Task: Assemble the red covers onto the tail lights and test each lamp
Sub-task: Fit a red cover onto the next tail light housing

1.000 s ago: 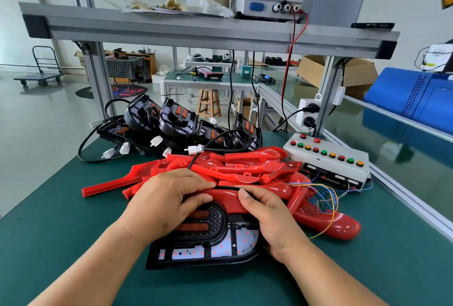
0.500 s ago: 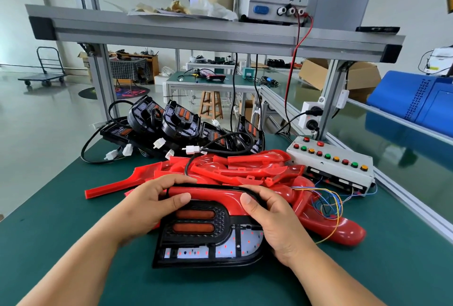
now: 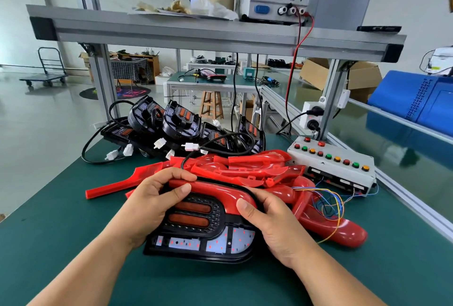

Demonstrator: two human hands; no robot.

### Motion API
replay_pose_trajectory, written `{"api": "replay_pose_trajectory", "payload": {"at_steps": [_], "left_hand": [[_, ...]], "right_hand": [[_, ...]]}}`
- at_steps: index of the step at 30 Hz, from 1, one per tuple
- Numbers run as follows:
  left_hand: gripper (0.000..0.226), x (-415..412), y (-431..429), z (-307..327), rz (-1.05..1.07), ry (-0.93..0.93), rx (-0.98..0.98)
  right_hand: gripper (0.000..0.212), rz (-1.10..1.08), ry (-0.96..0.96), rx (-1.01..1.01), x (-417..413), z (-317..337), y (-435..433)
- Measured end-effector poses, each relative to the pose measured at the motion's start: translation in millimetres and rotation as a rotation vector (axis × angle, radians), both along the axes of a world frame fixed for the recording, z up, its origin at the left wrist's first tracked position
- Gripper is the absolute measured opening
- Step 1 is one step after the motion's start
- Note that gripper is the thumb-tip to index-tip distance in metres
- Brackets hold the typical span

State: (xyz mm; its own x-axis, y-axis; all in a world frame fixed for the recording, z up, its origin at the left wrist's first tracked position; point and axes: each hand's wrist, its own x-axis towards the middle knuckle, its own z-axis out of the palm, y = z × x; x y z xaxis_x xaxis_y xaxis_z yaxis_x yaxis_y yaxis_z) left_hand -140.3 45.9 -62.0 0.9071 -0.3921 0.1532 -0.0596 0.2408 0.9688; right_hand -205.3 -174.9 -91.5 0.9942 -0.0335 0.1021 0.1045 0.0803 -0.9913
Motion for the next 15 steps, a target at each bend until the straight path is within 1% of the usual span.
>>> {"api": "replay_pose_trajectory", "payload": {"at_steps": [2,5,9,12,15], "left_hand": [[0.017,-0.4,-0.2,-0.1,-0.013,-0.001,0.001],[0.016,-3.2,-4.1,0.6,-0.008,-0.001,0.005],[0.020,-5.5,-8.0,2.6,0.020,0.009,-0.036],[0.023,-5.6,-8.5,3.0,0.039,0.009,-0.064],[0.025,-4.9,-8.6,2.5,0.053,0.019,-0.077]], "right_hand": [[0.054,-0.011,-0.015,0.009,-0.6,1.6,0.4],[0.055,-0.036,-0.014,0.039,-0.6,2.1,0.5],[0.054,-0.052,-0.033,0.007,-1.4,3.3,0.9],[0.052,-0.037,-0.016,0.034,-1.4,4.7,1.5],[0.046,0.002,0.013,0.040,-2.3,6.7,0.9]]}}
